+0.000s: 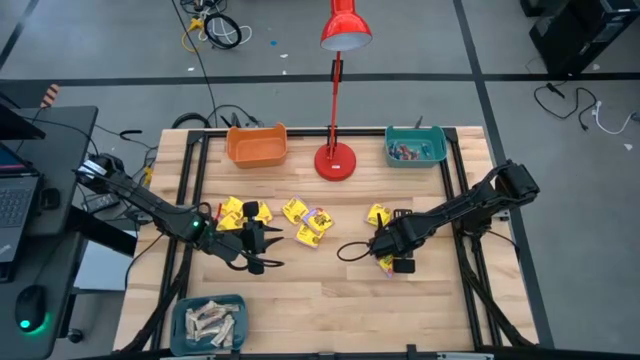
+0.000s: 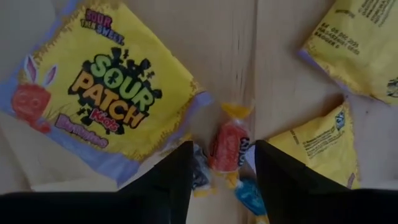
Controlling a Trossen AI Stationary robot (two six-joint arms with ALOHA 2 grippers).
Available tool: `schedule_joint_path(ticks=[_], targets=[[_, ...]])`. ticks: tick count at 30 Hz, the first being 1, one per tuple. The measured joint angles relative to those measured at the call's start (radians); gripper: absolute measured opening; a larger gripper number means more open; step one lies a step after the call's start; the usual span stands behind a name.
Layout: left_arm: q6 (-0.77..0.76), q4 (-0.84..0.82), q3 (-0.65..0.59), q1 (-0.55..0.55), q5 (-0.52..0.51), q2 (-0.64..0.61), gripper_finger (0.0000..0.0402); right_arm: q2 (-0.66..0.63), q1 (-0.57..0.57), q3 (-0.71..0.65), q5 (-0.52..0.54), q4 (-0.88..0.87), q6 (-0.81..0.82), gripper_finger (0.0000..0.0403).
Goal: Sort candy
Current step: Put the small red candy into the green bin
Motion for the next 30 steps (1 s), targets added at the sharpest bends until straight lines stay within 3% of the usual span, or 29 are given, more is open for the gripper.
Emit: schedule_joint_path(ticks=[14, 22, 30], targets=[[0.0, 0.0, 0.0, 0.0, 0.0, 0.0, 0.0088, 0.0, -0.001, -0.067, -0.005, 0.073, 0.056, 0.0116], [0.0, 0.0, 0.0, 0.0, 0.0, 0.0, 0.0088, -0.003, -0.001, -0.065, -0.028, 0.075, 0.045, 0.0031], [0.0, 0.0, 0.0, 0.0, 0.0, 0.0, 0.0088, 0.001, -0.002, -0.048, -0.041, 0.051, 0.063, 0.0028]])
